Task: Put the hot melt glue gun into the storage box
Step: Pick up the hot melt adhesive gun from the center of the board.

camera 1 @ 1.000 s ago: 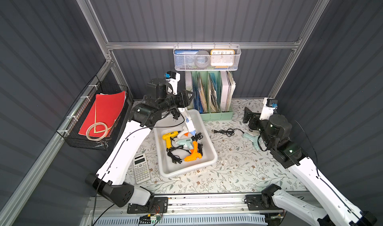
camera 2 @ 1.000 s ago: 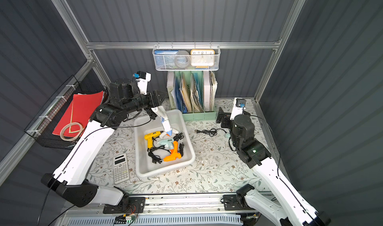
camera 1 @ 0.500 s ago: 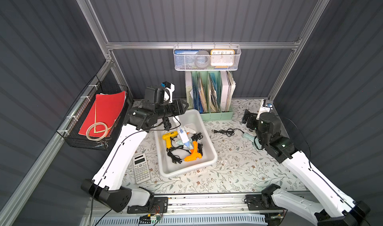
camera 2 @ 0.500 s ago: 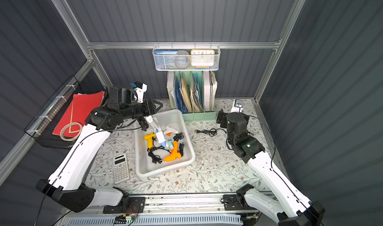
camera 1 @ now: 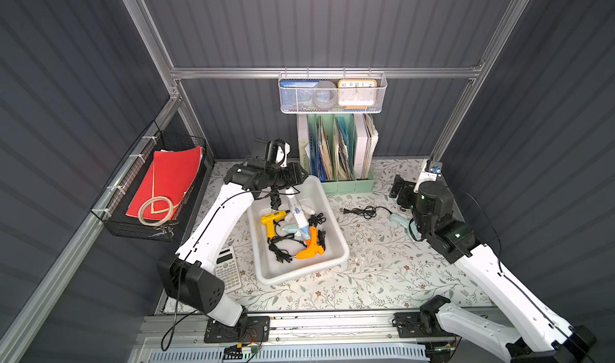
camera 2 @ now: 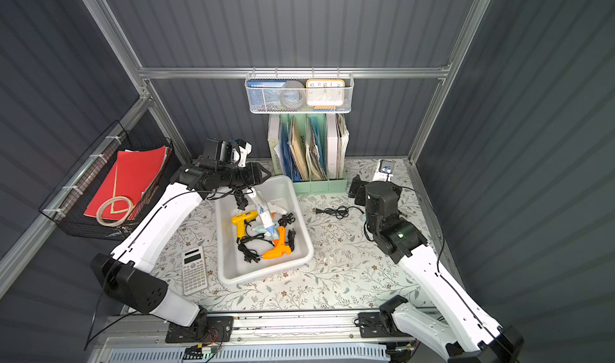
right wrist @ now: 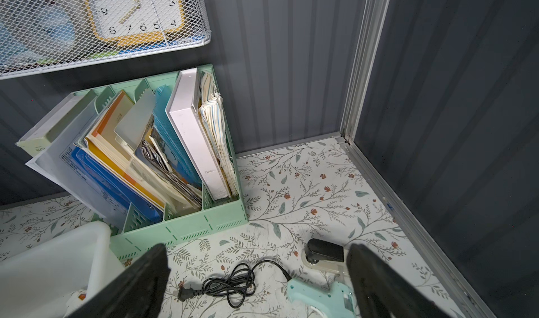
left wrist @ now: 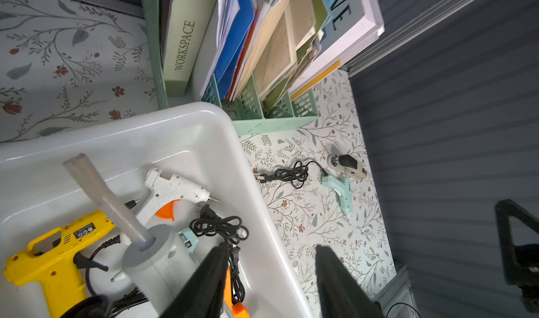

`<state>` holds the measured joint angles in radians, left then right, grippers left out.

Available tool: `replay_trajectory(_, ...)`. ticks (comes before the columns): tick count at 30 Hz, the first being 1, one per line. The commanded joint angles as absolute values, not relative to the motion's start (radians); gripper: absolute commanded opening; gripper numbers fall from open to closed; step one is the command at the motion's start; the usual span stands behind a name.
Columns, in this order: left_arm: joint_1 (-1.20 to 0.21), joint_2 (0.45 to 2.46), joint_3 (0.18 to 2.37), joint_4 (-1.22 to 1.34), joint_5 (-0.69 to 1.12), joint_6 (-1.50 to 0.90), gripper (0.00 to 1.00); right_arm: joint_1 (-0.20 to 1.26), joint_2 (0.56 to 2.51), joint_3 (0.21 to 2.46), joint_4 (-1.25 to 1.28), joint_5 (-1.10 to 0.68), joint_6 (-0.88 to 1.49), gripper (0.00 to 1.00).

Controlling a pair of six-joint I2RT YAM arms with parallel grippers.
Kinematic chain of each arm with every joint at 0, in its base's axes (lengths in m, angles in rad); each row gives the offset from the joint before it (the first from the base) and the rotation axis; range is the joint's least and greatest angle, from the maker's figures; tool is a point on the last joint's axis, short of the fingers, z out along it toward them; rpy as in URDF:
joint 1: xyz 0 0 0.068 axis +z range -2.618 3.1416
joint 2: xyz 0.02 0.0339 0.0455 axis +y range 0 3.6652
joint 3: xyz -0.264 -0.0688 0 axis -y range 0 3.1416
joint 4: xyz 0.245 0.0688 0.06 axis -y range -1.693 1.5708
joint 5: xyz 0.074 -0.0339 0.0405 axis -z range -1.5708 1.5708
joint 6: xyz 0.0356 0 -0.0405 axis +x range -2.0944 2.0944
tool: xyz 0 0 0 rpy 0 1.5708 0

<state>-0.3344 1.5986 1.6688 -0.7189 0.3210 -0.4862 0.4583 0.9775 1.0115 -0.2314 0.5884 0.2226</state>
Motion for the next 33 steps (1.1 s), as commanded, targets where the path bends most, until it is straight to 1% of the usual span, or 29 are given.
replay_trajectory(1, -0.324, 1.618, 1.718, -0.697, 0.343, -0.471, 0.00, 0.456, 0.976, 1.003, -0.225, 0.446, 0.202, 0.99)
replay_trajectory(2, -0.324, 1.620, 1.718, -0.689, 0.353, -0.471, 0.00, 0.456, 0.984, 1.003, -0.222, 0.340, 0.172, 0.99)
replay_trajectory(4, -0.324, 1.620, 1.725, -0.677, 0.360, -0.475, 0.00, 0.456, 1.002, 0.989, -0.185, 0.059, 0.134, 0.98)
replay_trajectory(6, -0.324, 1.620, 1.734, -0.676, 0.360, -0.474, 0.00, 0.458, 1.014, 0.945, -0.090, -0.146, 0.123, 0.98)
replay_trajectory(8, -0.322, 1.620, 1.744, -0.676, 0.360, -0.476, 0.00, 0.465, 1.032, 0.885, 0.053, -0.318, 0.136, 0.99)
replay_trajectory(10, -0.322, 1.619, 1.751, -0.672, 0.400, -0.481, 0.00, 0.487, 1.071, 0.847, 0.180, -0.381, 0.148, 0.99)
replay_trajectory(14, -0.322, 1.614, 1.762, -0.647, 0.432, -0.504, 0.00, 0.582, 1.171, 0.840, 0.371, -0.346, 0.112, 0.99)
replay_trajectory(16, -0.322, 1.612, 1.771, -0.632, 0.447, -0.517, 0.00, 0.646, 1.247, 0.838, 0.490, -0.271, 0.084, 0.99)
replay_trajectory(19, -0.322, 1.614, 1.788, -0.618, 0.459, -0.528, 0.00, 0.704, 1.363, 0.866, 0.642, -0.203, 0.043, 0.99)
replay_trajectory(22, -0.322, 1.617, 1.802, -0.611, 0.467, -0.538, 0.00, 0.741, 1.459, 0.918, 0.703, -0.139, -0.015, 0.98)
replay_trajectory(25, -0.322, 1.619, 1.811, -0.598, 0.484, -0.549, 0.00, 0.759, 1.545, 0.968, 0.753, -0.088, -0.043, 0.90)
replay_trajectory(26, -0.322, 1.618, 1.812, -0.593, 0.488, -0.553, 0.00, 0.760, 1.564, 0.980, 0.765, -0.081, -0.044, 0.89)
replay_trajectory(33, -0.322, 1.621, 1.805, -0.580, 0.499, -0.567, 0.00, 0.775, 1.659, 1.061, 0.784, -0.075, -0.057, 0.88)
